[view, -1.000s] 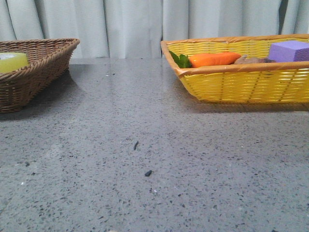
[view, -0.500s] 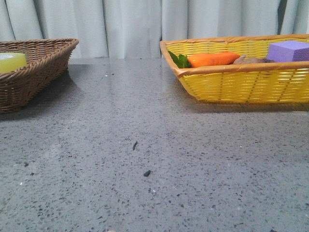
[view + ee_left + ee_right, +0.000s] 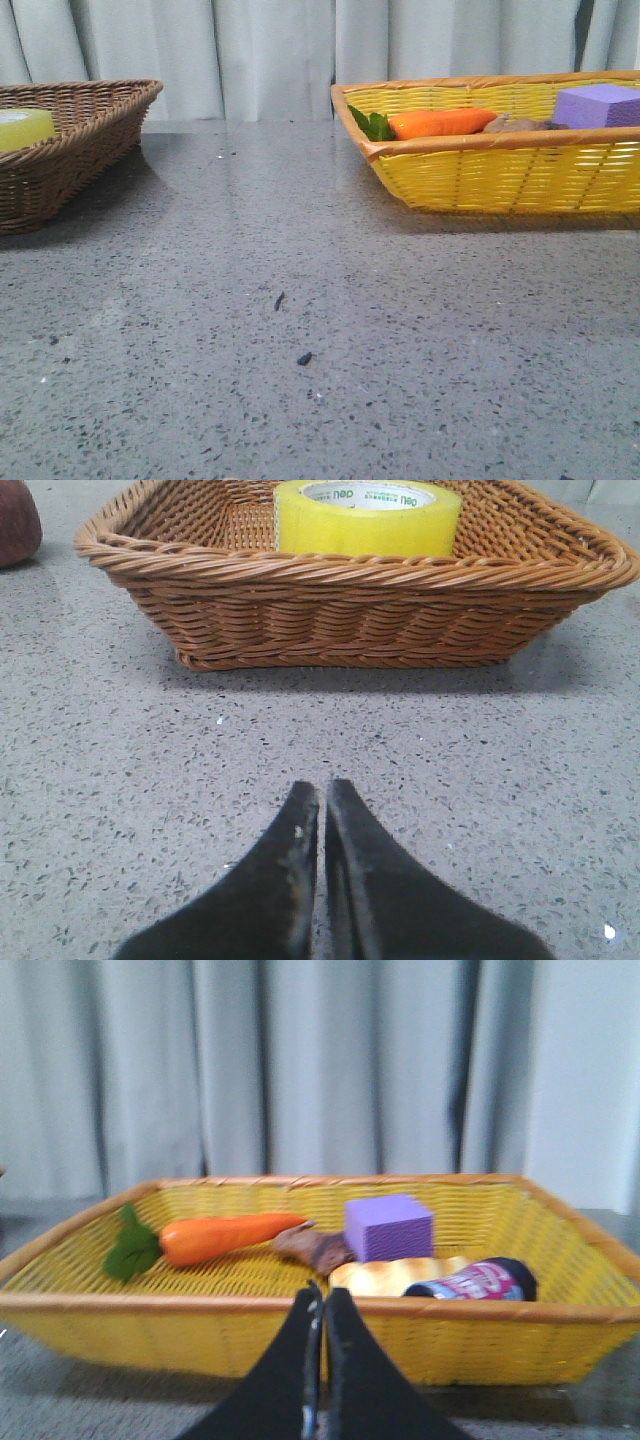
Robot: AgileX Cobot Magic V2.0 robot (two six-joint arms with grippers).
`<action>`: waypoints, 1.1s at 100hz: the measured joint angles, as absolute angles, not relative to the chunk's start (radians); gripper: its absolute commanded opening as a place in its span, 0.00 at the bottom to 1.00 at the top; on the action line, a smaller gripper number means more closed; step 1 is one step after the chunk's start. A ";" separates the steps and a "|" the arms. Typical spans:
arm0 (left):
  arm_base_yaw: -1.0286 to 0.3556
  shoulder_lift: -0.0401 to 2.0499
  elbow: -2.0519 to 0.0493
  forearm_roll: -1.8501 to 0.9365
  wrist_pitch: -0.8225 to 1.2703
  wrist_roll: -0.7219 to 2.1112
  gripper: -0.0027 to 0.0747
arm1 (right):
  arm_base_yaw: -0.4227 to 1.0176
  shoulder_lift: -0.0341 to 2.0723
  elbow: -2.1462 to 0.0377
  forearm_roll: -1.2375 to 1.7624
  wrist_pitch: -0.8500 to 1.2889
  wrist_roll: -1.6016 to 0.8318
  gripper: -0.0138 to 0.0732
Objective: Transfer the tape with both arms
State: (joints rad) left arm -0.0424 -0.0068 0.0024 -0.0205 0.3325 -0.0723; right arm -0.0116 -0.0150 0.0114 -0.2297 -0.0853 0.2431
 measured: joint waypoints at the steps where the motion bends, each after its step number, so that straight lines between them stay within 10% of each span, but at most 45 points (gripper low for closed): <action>1: -0.042 -0.007 0.002 -0.021 0.332 -0.072 0.01 | -0.016 -0.015 0.011 -0.227 -0.085 0.241 0.08; 46: -0.042 -0.007 0.002 -0.021 0.332 -0.072 0.01 | -0.104 -0.015 0.011 -0.010 0.309 0.056 0.08; 110: -0.042 -0.007 0.002 -0.021 0.332 -0.072 0.01 | -0.104 -0.015 0.010 0.000 0.329 0.052 0.08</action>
State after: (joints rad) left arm -0.0424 -0.0068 0.0024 -0.0205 0.3325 -0.0723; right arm -0.1045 -0.0150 0.0096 0.0000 0.3291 0.0519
